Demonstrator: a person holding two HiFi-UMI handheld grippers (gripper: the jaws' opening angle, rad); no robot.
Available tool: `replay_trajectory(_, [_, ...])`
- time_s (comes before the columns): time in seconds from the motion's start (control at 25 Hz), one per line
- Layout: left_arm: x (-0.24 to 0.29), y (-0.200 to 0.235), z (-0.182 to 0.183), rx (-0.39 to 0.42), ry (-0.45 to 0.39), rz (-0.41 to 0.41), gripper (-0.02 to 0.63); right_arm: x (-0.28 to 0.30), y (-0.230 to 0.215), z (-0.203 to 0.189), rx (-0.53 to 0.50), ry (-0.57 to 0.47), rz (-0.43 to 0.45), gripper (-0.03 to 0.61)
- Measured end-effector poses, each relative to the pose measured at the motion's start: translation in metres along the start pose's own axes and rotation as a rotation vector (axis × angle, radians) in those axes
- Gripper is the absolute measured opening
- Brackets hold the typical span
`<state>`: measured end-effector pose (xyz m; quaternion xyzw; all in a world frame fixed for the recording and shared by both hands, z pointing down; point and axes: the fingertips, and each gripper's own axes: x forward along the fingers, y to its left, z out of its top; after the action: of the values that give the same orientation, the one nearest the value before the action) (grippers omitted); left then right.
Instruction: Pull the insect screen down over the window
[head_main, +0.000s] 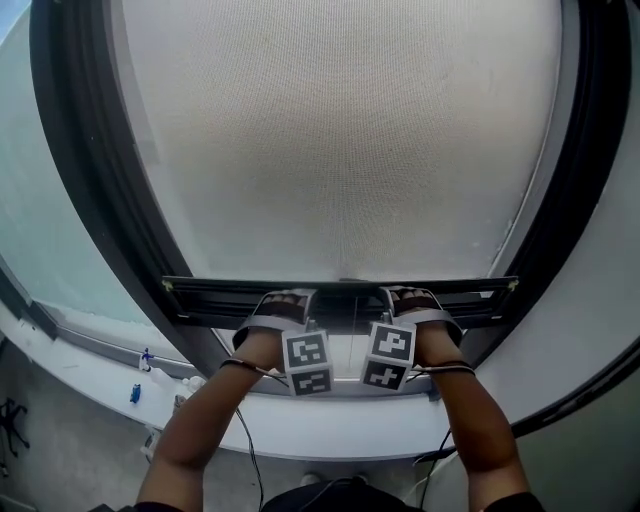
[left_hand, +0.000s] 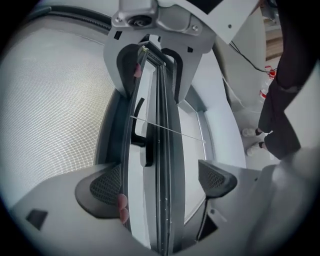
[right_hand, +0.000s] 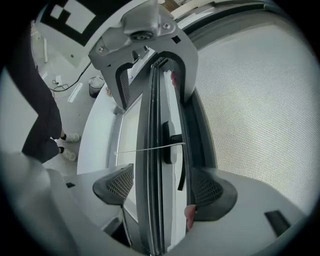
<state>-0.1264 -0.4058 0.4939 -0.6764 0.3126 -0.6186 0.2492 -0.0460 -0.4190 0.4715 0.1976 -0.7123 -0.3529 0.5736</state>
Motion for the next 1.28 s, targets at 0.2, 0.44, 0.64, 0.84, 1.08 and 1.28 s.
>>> replay_trajectory(0.2, [0.007, -0.006, 0.000, -0.019, -0.007, -0.013, 0.485, 0.007, 0.006, -0.001, 0.008, 0.000, 0.010, 0.365])
replay_trajectory(0.44, [0.009, -0.018, -0.009, -0.009, 0.043, -0.059, 0.485, 0.016, 0.015, -0.003, 0.009, -0.001, 0.018, 0.365])
replay_trajectory(0.64, [0.030, -0.041, -0.004, -0.041, 0.003, -0.101, 0.485, 0.032, 0.039, -0.006, 0.003, 0.011, 0.077, 0.365])
replay_trajectory(0.84, [0.047, -0.055, -0.003, -0.063, -0.004, -0.096, 0.485, 0.045, 0.059, -0.016, -0.020, 0.059, 0.117, 0.365])
replay_trajectory(1.08, [0.053, -0.056, -0.003, -0.076, -0.011, -0.095, 0.485, 0.059, 0.058, -0.011, -0.001, 0.015, 0.078, 0.365])
replay_trajectory(1.28, [0.057, -0.056, -0.003, -0.088, -0.010, -0.076, 0.485, 0.064, 0.058, -0.013, 0.010, 0.025, 0.062, 0.365])
